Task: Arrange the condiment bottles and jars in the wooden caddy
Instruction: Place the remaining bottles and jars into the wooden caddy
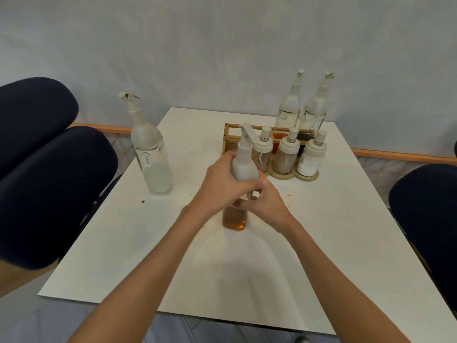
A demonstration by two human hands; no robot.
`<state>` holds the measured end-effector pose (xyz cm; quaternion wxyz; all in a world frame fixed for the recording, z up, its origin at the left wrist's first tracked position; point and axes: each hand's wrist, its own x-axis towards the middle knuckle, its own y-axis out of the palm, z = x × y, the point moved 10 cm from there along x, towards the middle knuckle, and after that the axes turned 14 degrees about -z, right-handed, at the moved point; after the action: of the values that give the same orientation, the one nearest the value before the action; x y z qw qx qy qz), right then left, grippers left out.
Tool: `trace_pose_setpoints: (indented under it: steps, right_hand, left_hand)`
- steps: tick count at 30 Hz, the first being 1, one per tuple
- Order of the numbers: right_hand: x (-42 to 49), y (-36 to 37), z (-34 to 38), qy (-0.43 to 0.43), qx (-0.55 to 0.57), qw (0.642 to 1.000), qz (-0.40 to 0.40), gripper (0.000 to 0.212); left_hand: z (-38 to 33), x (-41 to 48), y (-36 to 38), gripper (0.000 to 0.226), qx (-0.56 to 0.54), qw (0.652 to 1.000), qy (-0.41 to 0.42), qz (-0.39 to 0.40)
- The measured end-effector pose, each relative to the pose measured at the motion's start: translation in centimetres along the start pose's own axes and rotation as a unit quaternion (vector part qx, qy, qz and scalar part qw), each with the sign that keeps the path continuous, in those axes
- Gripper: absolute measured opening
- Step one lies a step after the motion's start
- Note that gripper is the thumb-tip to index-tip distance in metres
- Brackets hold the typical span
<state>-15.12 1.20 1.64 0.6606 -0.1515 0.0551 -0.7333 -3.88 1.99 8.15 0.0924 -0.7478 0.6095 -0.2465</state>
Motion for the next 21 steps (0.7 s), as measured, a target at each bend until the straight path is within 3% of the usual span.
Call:
trace_pose_setpoints:
  steps: [4,10,21]
  right_hand:
    - [0.0,1.3,-0.4,0.005,0.026,1.000,0.009,0.083]
    - [1.2,1.1,-1.1,0.037,-0.033,0.998,0.048,0.057]
    - [2.2,1.3,-0.9,0.037,-0.036,0.987,0.152,0.066]
  left_hand:
    - [0.9,0.3,0.6,0.066,-0.006,0.998,-0.026,-0.050]
    - [1.5,1.9,1.2,0.057,0.005,1.000,-0.006,0.024]
    - [1.4,3.3,2.6,0.054,-0.054,0.990,0.009,0.130]
